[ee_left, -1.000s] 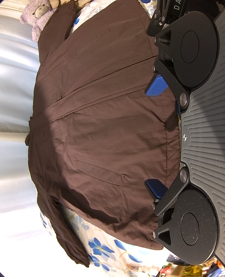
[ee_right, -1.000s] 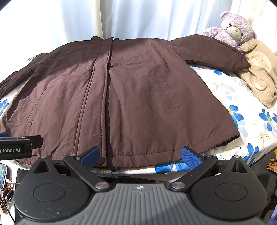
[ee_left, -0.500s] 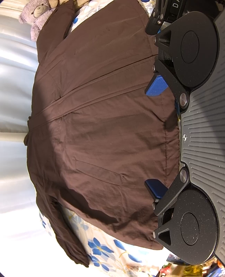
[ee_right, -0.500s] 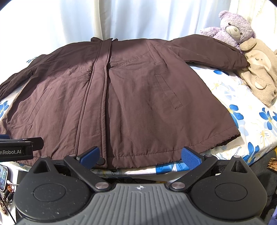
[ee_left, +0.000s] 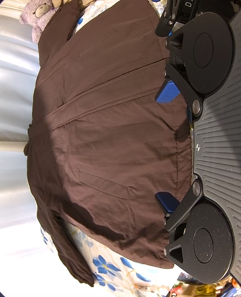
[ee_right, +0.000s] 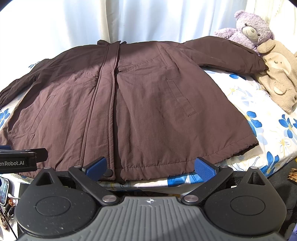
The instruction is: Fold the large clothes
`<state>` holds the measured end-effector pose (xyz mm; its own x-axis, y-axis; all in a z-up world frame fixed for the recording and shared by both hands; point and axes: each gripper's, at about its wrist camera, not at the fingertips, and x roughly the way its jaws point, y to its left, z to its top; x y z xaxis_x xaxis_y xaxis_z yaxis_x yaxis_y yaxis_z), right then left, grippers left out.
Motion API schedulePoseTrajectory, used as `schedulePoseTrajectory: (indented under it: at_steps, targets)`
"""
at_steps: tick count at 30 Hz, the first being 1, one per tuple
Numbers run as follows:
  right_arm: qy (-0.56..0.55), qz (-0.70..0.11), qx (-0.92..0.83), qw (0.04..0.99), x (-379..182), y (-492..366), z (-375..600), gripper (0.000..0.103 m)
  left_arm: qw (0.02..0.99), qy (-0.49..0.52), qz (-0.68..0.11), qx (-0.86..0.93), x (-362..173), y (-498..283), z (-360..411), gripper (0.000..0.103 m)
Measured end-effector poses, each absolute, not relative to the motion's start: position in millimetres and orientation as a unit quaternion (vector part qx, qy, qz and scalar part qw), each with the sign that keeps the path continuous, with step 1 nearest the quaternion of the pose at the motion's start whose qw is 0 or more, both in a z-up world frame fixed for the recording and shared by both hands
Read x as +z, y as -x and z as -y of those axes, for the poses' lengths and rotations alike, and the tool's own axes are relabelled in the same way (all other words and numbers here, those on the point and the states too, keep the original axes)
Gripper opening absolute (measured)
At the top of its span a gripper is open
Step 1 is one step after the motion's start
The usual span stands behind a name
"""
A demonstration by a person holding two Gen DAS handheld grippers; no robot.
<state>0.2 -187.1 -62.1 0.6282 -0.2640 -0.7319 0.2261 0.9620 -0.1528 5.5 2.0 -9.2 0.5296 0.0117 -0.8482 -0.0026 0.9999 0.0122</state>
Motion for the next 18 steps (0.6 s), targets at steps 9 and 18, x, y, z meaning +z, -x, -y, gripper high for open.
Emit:
schedulePoseTrajectory:
  at_steps: [9,18]
  targets:
    - [0.019,-0.407,-0.134,0.903,-62.8,-0.4,189.0,0.101,0.874,-0.005,-0.486,0.004,-10.2,-6.0,-0.7,0.103]
    - [0.011,-0.410,-0.132,0.902,-64.4,-2.4,194.4,0.101,0.869,-0.008,-0.495,0.003,-14.7,-11.2,4.5,0.103]
